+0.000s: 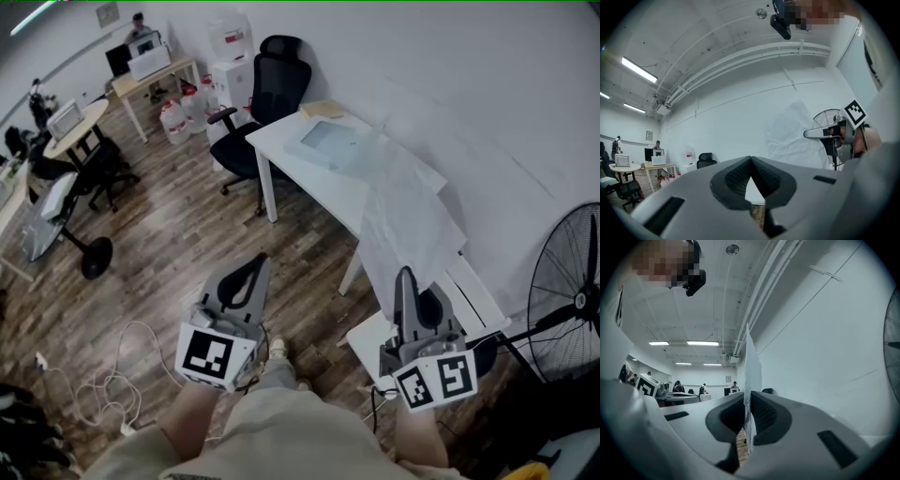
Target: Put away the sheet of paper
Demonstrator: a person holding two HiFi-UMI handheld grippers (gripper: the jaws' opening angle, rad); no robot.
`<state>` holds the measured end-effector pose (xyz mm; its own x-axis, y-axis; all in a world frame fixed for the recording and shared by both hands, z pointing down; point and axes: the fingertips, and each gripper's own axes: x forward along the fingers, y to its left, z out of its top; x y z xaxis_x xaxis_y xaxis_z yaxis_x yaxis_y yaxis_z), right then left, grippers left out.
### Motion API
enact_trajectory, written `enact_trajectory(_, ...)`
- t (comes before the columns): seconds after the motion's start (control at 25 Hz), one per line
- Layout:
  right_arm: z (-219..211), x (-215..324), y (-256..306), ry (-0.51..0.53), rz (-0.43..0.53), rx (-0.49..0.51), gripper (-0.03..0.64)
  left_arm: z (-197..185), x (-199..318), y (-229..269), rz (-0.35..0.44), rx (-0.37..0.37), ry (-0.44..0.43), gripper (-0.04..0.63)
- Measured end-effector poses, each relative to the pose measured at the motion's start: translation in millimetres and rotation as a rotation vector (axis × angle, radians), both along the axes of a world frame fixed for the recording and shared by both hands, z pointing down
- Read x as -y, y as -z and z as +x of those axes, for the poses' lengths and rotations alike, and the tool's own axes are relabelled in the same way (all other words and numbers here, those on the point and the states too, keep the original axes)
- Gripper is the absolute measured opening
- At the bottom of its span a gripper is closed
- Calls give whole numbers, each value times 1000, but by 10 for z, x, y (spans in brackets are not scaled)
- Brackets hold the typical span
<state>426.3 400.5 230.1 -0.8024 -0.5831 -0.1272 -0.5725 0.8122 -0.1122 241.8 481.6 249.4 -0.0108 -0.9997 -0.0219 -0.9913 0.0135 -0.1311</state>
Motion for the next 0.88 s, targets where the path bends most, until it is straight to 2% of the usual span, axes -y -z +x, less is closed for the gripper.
enact_trajectory(0.4,-172,180,-50,-12,0,-9,21,-174,147,-12,12,-13,-10,19)
enact_trajectory(0.88,-778,819,-112,-13,-9,-32,21,-759,769,-111,-5,-30,-20,18)
